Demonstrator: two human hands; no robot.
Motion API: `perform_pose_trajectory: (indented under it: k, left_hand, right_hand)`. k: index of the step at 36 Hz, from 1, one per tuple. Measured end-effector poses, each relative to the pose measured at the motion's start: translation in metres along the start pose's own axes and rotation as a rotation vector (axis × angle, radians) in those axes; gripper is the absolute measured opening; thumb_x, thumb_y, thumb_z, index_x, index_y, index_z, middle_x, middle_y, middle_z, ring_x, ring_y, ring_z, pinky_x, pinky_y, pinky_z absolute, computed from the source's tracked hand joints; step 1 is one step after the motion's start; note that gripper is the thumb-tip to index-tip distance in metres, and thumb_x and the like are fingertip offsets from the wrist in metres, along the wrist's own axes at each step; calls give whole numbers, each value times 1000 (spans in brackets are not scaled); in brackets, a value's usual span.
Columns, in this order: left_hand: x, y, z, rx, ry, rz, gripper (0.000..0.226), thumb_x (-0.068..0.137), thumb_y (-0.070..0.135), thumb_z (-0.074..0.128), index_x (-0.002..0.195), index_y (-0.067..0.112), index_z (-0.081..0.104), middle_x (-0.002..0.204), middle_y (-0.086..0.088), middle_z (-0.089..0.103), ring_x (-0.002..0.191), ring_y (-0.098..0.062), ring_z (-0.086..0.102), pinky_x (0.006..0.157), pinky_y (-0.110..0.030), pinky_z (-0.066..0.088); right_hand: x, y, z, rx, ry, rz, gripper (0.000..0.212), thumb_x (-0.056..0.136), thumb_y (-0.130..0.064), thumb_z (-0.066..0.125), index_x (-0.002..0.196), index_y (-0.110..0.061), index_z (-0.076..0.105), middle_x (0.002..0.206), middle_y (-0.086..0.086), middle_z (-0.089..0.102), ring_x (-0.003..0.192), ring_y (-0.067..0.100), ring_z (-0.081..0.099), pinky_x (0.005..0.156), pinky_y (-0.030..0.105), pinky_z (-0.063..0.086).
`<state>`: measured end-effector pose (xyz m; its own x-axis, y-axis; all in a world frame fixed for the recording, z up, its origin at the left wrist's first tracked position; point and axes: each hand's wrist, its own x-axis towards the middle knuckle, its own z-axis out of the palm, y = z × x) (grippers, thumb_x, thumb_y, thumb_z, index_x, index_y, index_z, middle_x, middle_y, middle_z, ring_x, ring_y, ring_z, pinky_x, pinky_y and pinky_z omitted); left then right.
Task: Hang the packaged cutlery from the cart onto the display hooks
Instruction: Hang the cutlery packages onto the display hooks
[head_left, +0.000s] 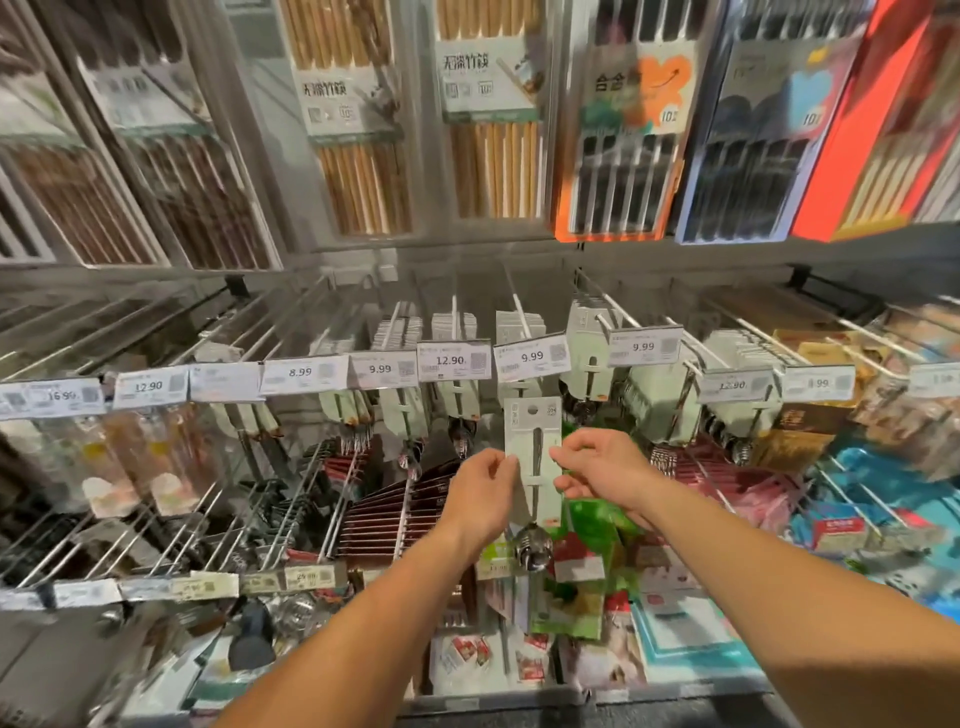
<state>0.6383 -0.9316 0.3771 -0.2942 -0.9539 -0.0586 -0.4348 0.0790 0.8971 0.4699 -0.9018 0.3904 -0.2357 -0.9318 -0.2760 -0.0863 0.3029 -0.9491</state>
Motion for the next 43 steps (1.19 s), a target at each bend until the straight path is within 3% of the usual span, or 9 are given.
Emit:
perform_pose_trajectory:
  k: [6, 11, 15, 20, 25, 30, 35, 40, 43]
  left_hand:
    - [35, 10, -8, 38, 51, 74, 38, 105, 31, 44, 72, 15, 52, 62, 6, 46, 61, -13, 42, 62, -33, 34]
    - [52, 12, -11, 41, 70, 88, 47, 104, 40, 44, 78, 6, 63, 64, -1, 55, 61, -16, 48, 64, -35, 37]
    - [56, 16, -9, 8, 73, 54, 54, 103, 45, 43, 75, 2, 60, 61, -3, 51, 57, -16, 45, 60, -32, 35]
    - [57, 25, -8, 4, 77, 121, 45, 102, 42, 47, 73, 10, 57, 60, -2, 50, 57, -17, 44, 60, -32, 36]
    - [59, 37, -4, -96, 94, 196, 22, 98, 34, 59, 87, 18, 69, 59, 14, 55, 49, 3, 45, 54, -19, 36]
    - [64, 40, 0, -217, 132, 130, 24, 96, 25, 60, 92, 4, 73, 76, -13, 69, 63, -15, 50, 63, -30, 41]
    - [65, 43, 8, -295, 156, 77, 21, 96, 25, 62, 75, 27, 66, 81, 3, 67, 71, -11, 55, 65, -27, 43]
    - [70, 43, 10, -307, 188, 25, 14, 97, 31, 61, 90, 23, 69, 75, 2, 65, 61, -13, 51, 57, -27, 39]
    - [71, 42, 12, -284, 171, 8, 19, 98, 29, 58, 81, 22, 64, 73, -5, 57, 63, -19, 46, 59, -29, 35]
  right_hand:
    - [28, -21, -3, 10, 18, -67, 10, 91, -16, 70, 85, -10, 65, 72, 6, 67, 68, 18, 70, 60, 24, 55]
    - [45, -27, -8, 5, 26, -82, 19, 92, -17, 68, 106, -5, 65, 95, 14, 71, 71, 17, 73, 61, 23, 58]
    - [50, -26, -11, 23, 26, -80, 16, 92, -16, 67, 105, -7, 66, 95, 13, 73, 74, 19, 74, 65, 24, 60]
    - [49, -22, -14, 10, 1, -109, 17, 89, -17, 70, 103, -7, 68, 93, 12, 74, 81, 23, 75, 71, 28, 61]
    - [50, -20, -16, -7, -9, -138, 16, 87, -19, 72, 99, -9, 69, 91, 12, 74, 82, 22, 75, 80, 34, 60]
    - [43, -23, -18, -28, 4, -159, 15, 89, -19, 70, 99, -7, 68, 90, 14, 74, 79, 22, 75, 72, 29, 61]
    - [41, -25, -15, -26, 35, -172, 18, 91, -18, 68, 102, -4, 66, 91, 16, 72, 75, 21, 75, 67, 26, 61]
    - [47, -24, -10, -25, 91, -170, 12, 92, -16, 67, 101, -7, 67, 84, 11, 73, 69, 19, 74, 67, 30, 61]
    - [51, -23, -11, -24, 124, -180, 4, 92, -15, 67, 94, -11, 67, 79, 9, 73, 70, 20, 74, 71, 34, 62]
